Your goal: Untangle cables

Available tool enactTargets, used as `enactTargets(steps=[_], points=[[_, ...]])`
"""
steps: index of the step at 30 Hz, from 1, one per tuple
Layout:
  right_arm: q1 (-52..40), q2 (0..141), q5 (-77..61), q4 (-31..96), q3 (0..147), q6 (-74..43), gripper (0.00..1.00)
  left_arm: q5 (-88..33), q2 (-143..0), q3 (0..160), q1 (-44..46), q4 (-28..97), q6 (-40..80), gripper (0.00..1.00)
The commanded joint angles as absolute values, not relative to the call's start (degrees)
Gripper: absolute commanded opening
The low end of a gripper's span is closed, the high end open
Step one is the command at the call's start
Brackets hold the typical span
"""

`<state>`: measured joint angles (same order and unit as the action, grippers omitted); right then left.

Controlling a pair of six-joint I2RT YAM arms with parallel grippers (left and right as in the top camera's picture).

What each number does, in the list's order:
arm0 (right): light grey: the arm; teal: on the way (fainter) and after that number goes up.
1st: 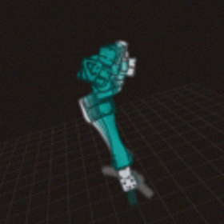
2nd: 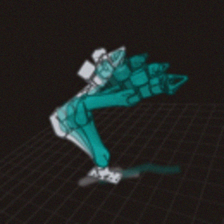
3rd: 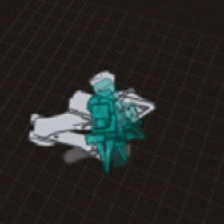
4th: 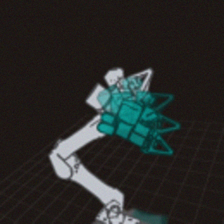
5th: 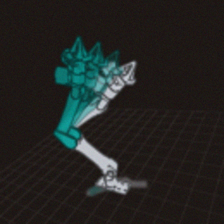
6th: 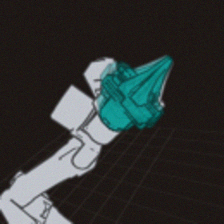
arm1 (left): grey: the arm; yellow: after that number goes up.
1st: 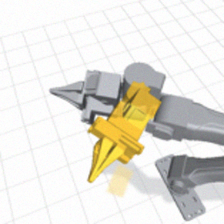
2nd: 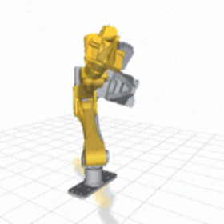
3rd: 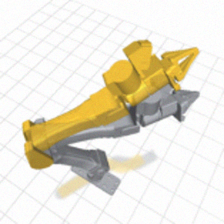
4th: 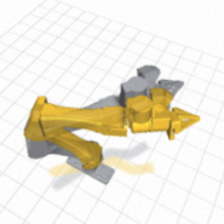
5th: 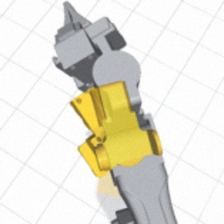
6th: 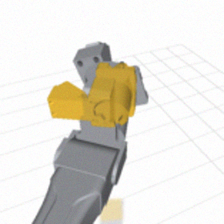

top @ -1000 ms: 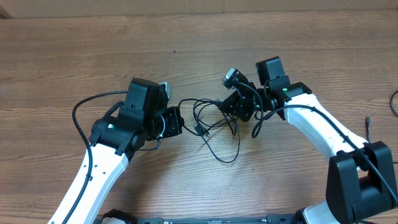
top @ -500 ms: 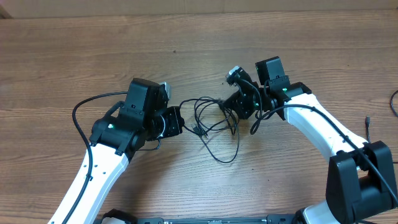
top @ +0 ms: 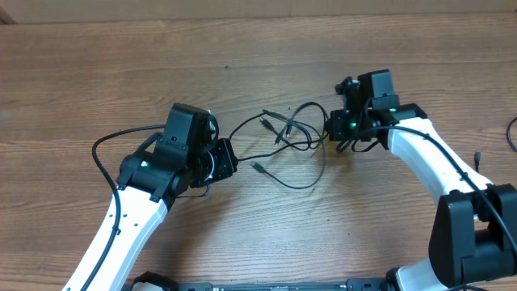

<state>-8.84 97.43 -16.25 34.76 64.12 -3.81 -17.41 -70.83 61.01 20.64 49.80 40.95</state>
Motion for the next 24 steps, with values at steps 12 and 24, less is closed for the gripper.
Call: enactTargets(steps=[12,24], points=[[-5.96,97.91,-3.79,36.56,64.01,-11.27,0.04,-12.78,-70.04,61.01,20.27,51.09,44.16,0.04],[-5.41,97.91,-3.03,37.19,64.01,-15.35,0.04,-1.69,-70.04,61.01,20.27,57.98,66.46,0.04]])
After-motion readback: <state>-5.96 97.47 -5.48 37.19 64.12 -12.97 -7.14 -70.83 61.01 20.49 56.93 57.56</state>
